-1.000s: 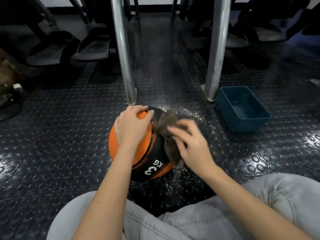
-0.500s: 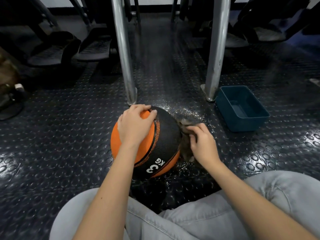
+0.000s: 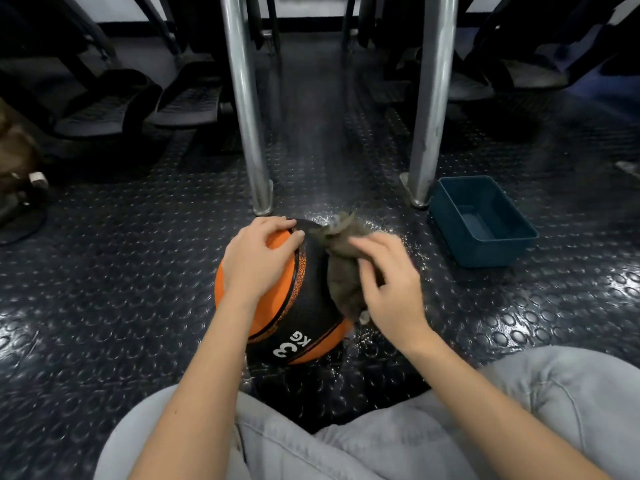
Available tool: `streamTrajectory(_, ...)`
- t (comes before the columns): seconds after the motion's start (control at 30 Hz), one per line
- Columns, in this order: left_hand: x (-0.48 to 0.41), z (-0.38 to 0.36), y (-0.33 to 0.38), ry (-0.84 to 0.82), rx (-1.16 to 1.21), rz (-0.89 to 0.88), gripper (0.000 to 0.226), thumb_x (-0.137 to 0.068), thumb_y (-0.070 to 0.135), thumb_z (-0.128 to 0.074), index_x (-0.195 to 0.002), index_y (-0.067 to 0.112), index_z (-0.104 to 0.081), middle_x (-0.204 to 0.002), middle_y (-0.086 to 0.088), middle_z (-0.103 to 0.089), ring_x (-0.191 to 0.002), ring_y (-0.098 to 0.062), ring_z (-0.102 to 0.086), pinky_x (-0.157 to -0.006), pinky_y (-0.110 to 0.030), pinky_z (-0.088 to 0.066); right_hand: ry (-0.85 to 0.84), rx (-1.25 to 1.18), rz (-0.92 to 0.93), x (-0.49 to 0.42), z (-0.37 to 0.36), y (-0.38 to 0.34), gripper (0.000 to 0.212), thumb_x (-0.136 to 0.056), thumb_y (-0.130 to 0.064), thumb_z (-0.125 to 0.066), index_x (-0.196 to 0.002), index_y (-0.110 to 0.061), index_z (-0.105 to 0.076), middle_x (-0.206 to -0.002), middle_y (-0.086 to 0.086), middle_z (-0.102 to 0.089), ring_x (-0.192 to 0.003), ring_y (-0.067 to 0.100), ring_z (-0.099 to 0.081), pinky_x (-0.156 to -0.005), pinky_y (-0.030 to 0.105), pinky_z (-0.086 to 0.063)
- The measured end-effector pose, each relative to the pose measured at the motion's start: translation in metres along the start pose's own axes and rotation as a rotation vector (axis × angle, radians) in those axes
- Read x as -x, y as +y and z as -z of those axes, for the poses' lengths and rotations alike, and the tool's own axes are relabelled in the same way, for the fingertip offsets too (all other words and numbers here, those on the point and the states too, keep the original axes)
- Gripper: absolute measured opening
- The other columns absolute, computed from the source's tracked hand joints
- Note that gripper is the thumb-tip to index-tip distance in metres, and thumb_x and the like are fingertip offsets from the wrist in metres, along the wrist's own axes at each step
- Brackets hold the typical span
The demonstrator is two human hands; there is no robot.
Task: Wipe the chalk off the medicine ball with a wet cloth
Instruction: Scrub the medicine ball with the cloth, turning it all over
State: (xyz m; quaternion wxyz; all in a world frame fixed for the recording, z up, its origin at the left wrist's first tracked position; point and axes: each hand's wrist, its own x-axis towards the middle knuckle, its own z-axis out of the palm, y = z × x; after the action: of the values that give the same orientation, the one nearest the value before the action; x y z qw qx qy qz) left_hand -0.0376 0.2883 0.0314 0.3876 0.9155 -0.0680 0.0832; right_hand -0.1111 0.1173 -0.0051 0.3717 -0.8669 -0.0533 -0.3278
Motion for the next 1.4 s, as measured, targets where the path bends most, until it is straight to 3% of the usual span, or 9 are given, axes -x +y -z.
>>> streamTrajectory(0.17,0.001,0.004,-0.005,-0.087,0.008,-0.122,0.020,-0.089,0.044,-0.059,-0.108,0.041,-0.066,-0.120,0.027,-0.055,-0.112,0.006,-0.041,-0.087,-0.021,-0.027,-0.082,0.125,-0.299,-0.007,0.000,0.031,0.026,-0.090,0.003,-0.050,-0.111,-0.005,-0.064,-0.104,0.001,-0.055,-0.089,0.007,-0.049,-0.088,0.038,-0.046)
streamTrajectory(0.33,0.003,0.002,-0.008,-0.124,0.083,-0.201,0.015,-0.084,0.036,-0.069,-0.098,0.040,-0.070,-0.110,0.029,-0.059,-0.106,0.011,-0.048,-0.086,-0.006,-0.029,-0.049,-0.017,0.005,-0.003,0.002,0.001,0.026,-0.086,0.004,-0.050,-0.107,-0.002,-0.066,-0.105,0.004,-0.058,-0.100,0.009,-0.052,-0.092,0.017,-0.042)
streamTrajectory(0.57,0.017,0.008,-0.012,-0.164,0.118,-0.347,0.019,-0.072,0.047,-0.069,-0.091,0.044,-0.069,-0.102,0.038,-0.060,-0.107,0.019,-0.047,-0.090,0.001,-0.024,0.003,0.011,-0.290,-0.011,0.011,0.023,0.028,-0.086,0.006,-0.053,-0.106,-0.007,-0.067,-0.099,-0.002,-0.056,-0.099,0.013,-0.055,-0.083,0.007,-0.035)
streamTrajectory(0.77,0.015,0.008,-0.023,0.027,0.062,-0.378,0.052,-0.069,0.061,-0.063,-0.113,0.034,-0.065,-0.116,0.020,-0.052,-0.111,0.003,-0.040,-0.102,-0.022,-0.032,-0.192,0.106,-0.350,0.008,-0.001,0.040,0.028,-0.087,0.005,-0.050,-0.105,-0.008,-0.067,-0.102,0.002,-0.054,-0.098,0.021,-0.057,-0.082,0.020,-0.041)
streamTrajectory(0.9,0.017,0.010,-0.029,0.085,0.047,-0.354,0.054,-0.063,0.064,-0.066,-0.108,0.033,-0.066,-0.113,0.017,-0.054,-0.108,0.000,-0.042,-0.103,-0.040,-0.034,0.046,-0.040,-0.312,-0.009,0.005,0.023,0.026,-0.087,0.005,-0.053,-0.106,-0.007,-0.066,-0.103,0.001,-0.055,-0.099,0.012,-0.054,-0.084,0.003,-0.033)
streamTrajectory(1.0,0.017,0.011,-0.030,0.111,0.017,-0.202,0.061,-0.060,0.073,-0.060,-0.107,0.034,-0.067,-0.111,0.019,-0.053,-0.107,0.001,-0.039,-0.103,-0.036,-0.032,-0.032,-0.102,-0.088,-0.003,-0.002,0.012,0.027,-0.084,0.008,-0.052,-0.104,-0.003,-0.066,-0.100,0.001,-0.054,-0.096,0.005,-0.050,-0.089,0.011,-0.039)
streamTrajectory(1.13,0.023,0.007,-0.027,0.193,0.094,0.185,0.063,-0.070,0.075,-0.052,-0.114,0.032,-0.063,-0.120,0.008,-0.052,-0.116,-0.012,-0.045,-0.104,-0.042,-0.034,-0.095,0.004,-0.408,-0.007,0.002,0.033,0.028,-0.087,0.006,-0.052,-0.106,-0.008,-0.068,-0.099,-0.001,-0.049,-0.097,0.015,-0.052,-0.088,0.017,-0.040)
streamTrajectory(1.27,0.020,0.007,-0.051,0.059,0.461,0.893,0.100,-0.061,0.085,-0.050,-0.139,0.022,-0.042,-0.141,-0.014,-0.040,-0.124,-0.038,-0.042,-0.104,-0.057,-0.033,-0.027,-0.167,-0.258,-0.003,0.008,0.013,0.029,-0.086,0.008,-0.052,-0.106,-0.008,-0.065,-0.102,0.002,-0.053,-0.096,-0.004,-0.049,-0.089,0.005,-0.034)
streamTrajectory(1.4,0.023,0.015,-0.047,-0.153,0.668,1.036,0.097,-0.066,0.083,-0.051,-0.137,0.018,-0.042,-0.133,-0.019,-0.049,-0.115,-0.042,-0.047,-0.096,-0.051,-0.035,-0.151,-0.229,-0.623,0.018,-0.004,0.019,0.025,-0.094,-0.001,-0.042,-0.108,-0.020,-0.050,-0.111,0.006,-0.053,-0.103,0.006,-0.052,-0.089,0.024,-0.041)
